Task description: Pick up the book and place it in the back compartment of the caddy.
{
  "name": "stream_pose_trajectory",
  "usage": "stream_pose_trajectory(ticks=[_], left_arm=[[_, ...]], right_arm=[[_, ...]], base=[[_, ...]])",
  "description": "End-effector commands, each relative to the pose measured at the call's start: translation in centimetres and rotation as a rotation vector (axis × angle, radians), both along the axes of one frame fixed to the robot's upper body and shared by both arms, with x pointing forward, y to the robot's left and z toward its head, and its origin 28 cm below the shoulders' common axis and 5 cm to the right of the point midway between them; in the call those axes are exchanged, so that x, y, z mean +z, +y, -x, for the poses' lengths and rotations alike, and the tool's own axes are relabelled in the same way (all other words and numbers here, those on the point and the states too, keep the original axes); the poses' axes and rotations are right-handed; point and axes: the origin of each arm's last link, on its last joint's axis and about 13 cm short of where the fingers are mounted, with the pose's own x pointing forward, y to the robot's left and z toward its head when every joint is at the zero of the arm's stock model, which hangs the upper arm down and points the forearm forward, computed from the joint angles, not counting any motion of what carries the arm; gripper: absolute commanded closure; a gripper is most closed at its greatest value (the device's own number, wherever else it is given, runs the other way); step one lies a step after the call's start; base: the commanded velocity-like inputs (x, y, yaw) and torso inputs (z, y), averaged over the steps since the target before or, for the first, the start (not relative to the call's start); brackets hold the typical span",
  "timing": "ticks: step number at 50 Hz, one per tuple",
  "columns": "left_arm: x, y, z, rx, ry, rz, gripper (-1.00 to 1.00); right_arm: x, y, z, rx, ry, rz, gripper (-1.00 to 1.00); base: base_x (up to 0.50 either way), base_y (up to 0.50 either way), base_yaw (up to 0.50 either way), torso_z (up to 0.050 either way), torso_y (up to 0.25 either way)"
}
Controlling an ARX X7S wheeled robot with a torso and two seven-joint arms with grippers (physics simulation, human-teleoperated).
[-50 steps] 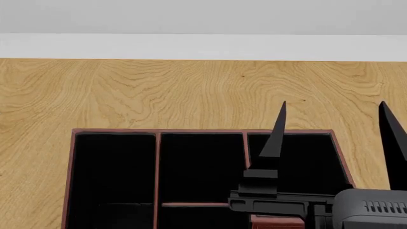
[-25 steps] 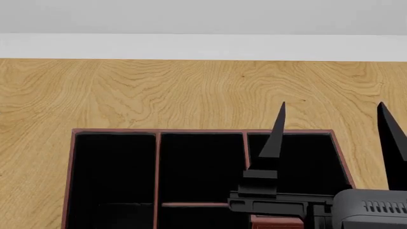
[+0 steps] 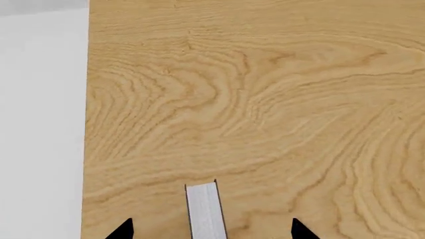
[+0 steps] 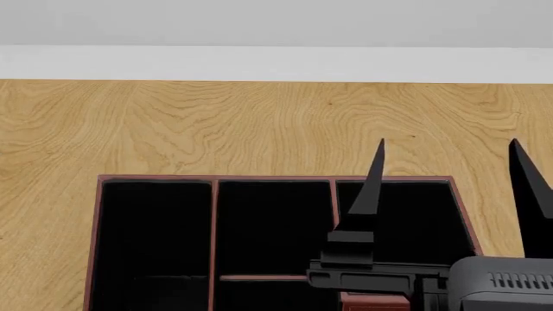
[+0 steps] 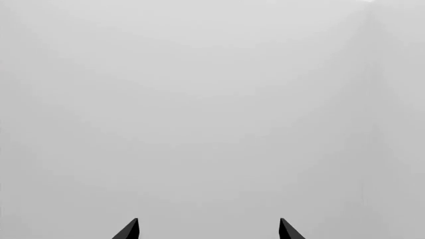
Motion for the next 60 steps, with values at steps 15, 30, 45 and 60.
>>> stream_pose_trajectory(ticks=[15,30,45,60], left_arm=[[-3.3,-0.2,-0.3,-0.026,0.069,0.027,-1.00],[-6.7,-0.2,0.3,-0.015,0.099,0.103,-1.00],[-8.3,-0.8,-0.8,-0.068,0.123,0.130,-1.00],[-10.0,-0.9,-0.5,-0.049,0.156,0.143,-1.00]], right_arm=[[0.0,0.3,-0.2,0.010,0.008,0.004,-1.00],[-0.1,0.2,-0.2,0.011,0.008,0.003,-1.00],[-0.1,0.2,-0.2,0.011,0.007,0.003,-1.00],[0.0,0.2,-0.1,0.011,0.006,0.002,-1.00]], base=[[0.00,0.00,0.00,0.000,0.000],[0.00,0.00,0.00,0.000,0.000],[0.00,0.00,0.00,0.000,0.000],[0.00,0.00,0.00,0.000,0.000]])
